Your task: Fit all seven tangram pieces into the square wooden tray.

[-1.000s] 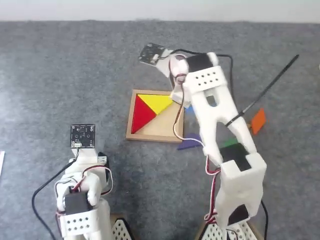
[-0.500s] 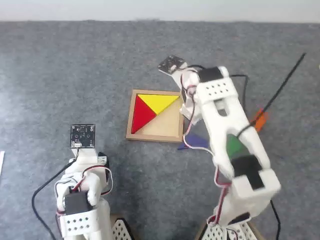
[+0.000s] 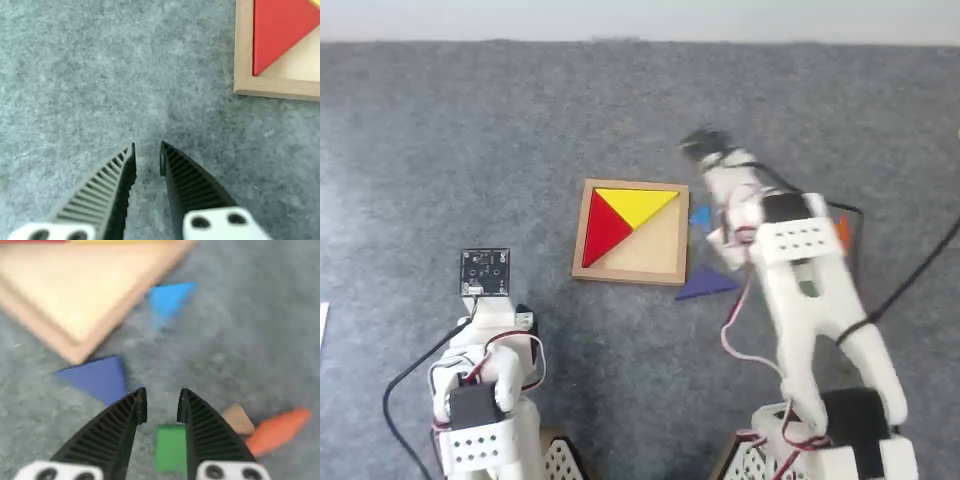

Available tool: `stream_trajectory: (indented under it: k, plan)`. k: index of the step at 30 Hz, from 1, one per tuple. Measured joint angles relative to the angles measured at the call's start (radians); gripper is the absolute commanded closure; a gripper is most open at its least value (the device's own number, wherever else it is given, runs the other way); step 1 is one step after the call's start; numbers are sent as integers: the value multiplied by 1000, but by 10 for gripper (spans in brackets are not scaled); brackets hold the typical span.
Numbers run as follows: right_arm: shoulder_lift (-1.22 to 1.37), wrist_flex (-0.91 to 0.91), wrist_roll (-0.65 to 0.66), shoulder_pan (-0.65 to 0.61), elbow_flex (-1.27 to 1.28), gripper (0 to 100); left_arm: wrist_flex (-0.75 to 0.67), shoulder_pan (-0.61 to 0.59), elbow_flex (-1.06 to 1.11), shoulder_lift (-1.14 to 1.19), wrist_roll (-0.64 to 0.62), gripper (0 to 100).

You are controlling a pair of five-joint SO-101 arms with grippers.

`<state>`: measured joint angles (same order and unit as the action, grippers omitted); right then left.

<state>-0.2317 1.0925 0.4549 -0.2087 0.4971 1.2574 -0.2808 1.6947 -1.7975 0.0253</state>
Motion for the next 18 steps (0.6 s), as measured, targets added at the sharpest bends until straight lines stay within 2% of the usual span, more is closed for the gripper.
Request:
stream_trajectory:
  k: [4, 10, 12, 18]
  plan:
    - [0, -2, -64, 144, 0, 886, 0, 0, 0, 0, 0, 919]
    - [0, -3, -84, 356, 0, 885, 0, 0, 0, 0, 0, 919]
    - [0, -3, -84, 390, 0, 878, 0, 0, 0, 0, 0, 919]
    - [3, -12, -60, 430, 0, 753, 0, 0, 0, 0, 0, 919]
